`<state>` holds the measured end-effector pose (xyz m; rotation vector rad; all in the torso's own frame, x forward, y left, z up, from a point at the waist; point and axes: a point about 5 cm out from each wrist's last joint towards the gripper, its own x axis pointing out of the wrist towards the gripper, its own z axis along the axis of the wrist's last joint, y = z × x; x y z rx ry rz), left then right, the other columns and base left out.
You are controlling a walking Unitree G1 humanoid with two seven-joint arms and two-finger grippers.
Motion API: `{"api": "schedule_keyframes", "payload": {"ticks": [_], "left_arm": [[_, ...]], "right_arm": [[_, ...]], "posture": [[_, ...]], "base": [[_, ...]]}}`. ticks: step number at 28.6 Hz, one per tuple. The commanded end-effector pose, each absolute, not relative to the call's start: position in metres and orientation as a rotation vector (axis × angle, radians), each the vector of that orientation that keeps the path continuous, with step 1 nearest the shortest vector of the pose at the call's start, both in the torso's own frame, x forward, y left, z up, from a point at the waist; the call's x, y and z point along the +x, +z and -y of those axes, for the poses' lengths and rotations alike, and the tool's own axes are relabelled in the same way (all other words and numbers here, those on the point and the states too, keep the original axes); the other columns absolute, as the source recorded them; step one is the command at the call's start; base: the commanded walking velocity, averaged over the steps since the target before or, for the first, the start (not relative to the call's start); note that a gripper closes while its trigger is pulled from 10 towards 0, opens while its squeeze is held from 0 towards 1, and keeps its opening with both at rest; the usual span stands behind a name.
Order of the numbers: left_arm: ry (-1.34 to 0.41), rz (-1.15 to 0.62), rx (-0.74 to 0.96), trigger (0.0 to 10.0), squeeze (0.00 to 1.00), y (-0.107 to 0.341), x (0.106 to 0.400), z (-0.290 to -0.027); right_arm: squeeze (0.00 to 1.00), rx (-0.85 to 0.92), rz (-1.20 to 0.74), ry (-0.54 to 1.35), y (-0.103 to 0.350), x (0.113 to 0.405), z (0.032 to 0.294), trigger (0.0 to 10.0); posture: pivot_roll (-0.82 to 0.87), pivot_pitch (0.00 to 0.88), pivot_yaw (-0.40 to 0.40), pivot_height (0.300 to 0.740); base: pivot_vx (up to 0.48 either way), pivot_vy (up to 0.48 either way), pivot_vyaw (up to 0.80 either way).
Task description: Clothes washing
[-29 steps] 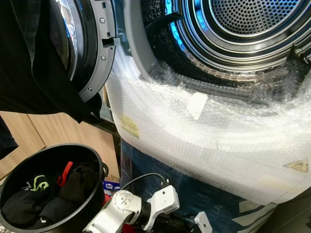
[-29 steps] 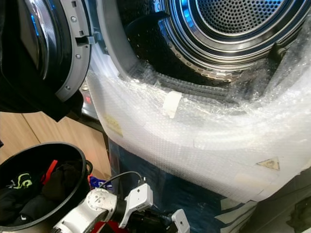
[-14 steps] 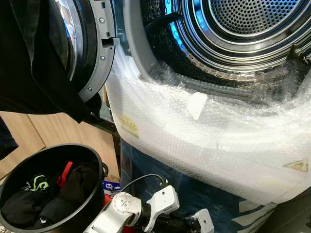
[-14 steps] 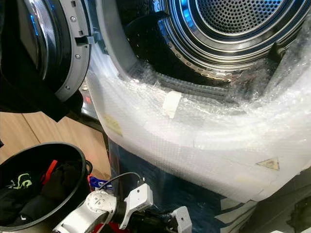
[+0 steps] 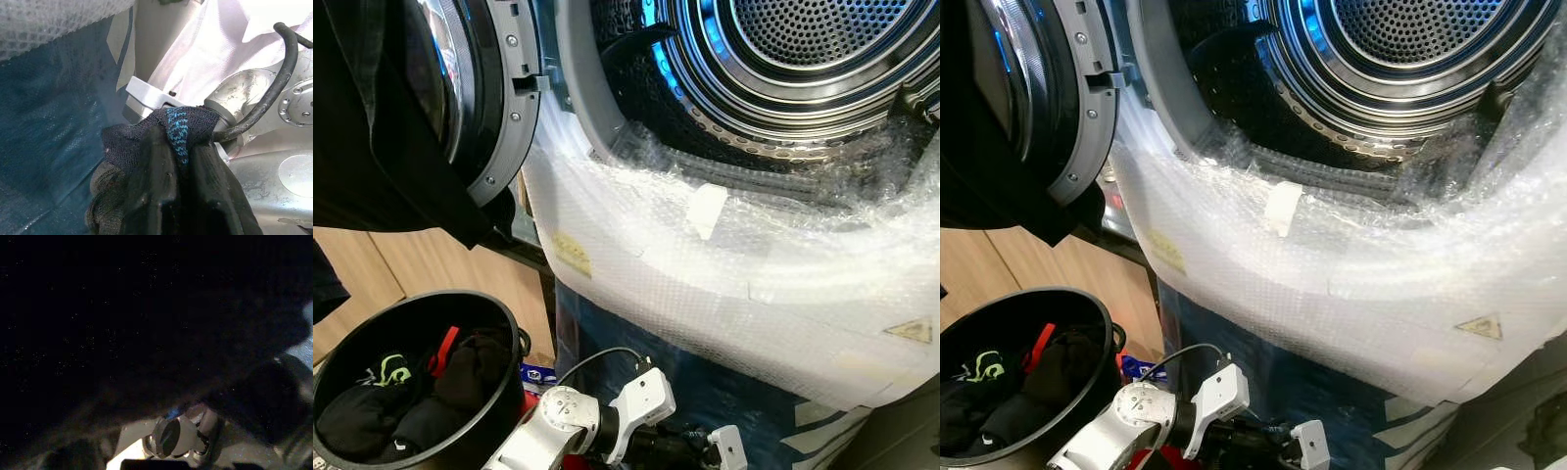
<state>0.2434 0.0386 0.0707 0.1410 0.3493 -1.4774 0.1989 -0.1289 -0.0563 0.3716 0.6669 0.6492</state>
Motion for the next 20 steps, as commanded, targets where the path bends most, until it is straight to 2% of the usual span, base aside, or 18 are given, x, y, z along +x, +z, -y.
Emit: {"api": "schedule_keyframes", "payload": {"ticks": [1,11,20], "left_arm": [[-1.504,-0.318,0.123,10.0,0.0,0.077,0.241,-0.031],[-1.487,-0.297,0.107,10.0,0.0,0.081,0.245,-0.028],[-1.481,-0.323,0.107,10.0,0.0,0.077,0.244,-0.034]], "right_arm": [[0.0,0.373,-0.671,0.649,-0.057,0.199,0.127,0.0],[0.0,0.369,-0.652,0.625,-0.054,0.205,0.135,0.0],[0.0,0.395,-0.597,0.615,-0.048,0.212,0.128,0.0]], "posture": [[-0.02,0.0,0.015,0.74],[-0.03,0.0,0.008,0.74],[-0.04,0.0,0.032,0.74]], "base": [[0.0,0.0,0.0],[0.0,0.0,0.0],[0.0,0.0,0.0]]}}
